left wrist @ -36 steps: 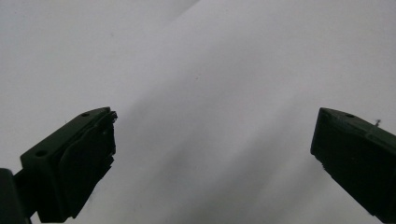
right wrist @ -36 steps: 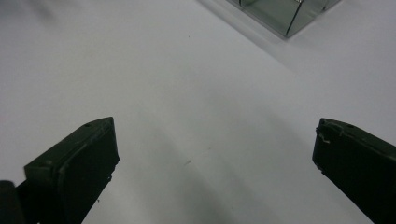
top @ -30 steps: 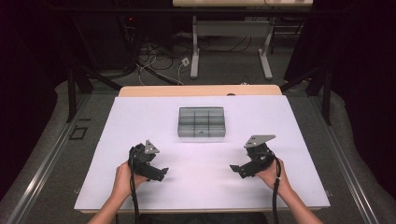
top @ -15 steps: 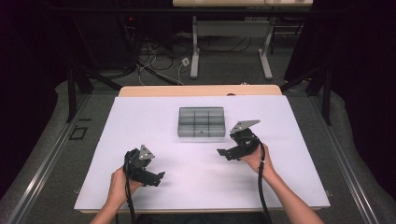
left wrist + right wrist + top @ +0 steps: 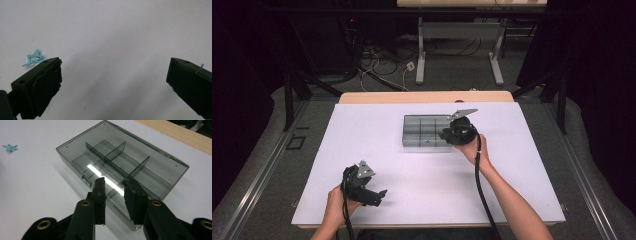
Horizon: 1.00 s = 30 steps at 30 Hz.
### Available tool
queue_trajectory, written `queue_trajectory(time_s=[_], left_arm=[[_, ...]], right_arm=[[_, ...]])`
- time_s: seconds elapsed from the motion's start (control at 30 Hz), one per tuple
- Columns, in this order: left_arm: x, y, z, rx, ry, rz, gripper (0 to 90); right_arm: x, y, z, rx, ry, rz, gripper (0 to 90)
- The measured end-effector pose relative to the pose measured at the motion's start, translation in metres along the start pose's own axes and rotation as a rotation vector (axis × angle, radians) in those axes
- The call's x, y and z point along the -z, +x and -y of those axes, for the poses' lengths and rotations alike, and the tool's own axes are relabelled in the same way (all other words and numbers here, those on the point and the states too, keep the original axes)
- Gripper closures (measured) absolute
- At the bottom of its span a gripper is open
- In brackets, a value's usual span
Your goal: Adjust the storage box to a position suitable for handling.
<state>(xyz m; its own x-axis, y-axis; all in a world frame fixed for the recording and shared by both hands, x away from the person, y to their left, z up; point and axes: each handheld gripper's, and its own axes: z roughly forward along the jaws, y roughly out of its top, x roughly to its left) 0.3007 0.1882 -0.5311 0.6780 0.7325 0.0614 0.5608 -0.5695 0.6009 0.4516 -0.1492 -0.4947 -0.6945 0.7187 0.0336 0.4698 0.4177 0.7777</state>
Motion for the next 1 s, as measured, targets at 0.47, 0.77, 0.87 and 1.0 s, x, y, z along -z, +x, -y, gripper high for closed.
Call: queue_trajectory(time_s=[0.47, 0.77, 0.87, 1.0], left_arm=[[-0.002, -0.001, 0.002, -0.005, 0.005, 0.008, 0.0], [-0.001, -0.001, 0.001, -0.018, 0.001, 0.004, 0.0], [0.000, 0.000, 0.000, -0.026, 0.020, 0.015, 0.0], [0.000, 0.001, 0.000, -0.028, 0.020, 0.017, 0.0]], right_arm=[[-0.050, -0.018, -0.038, -0.065, 0.041, 0.065, 90.0], [-0.078, -0.023, -0.053, -0.106, 0.038, 0.098, 90.0], [-0.087, -0.026, -0.059, -0.101, 0.051, 0.131, 90.0], [-0.094, -0.029, -0.065, -0.114, 0.036, 0.152, 90.0]])
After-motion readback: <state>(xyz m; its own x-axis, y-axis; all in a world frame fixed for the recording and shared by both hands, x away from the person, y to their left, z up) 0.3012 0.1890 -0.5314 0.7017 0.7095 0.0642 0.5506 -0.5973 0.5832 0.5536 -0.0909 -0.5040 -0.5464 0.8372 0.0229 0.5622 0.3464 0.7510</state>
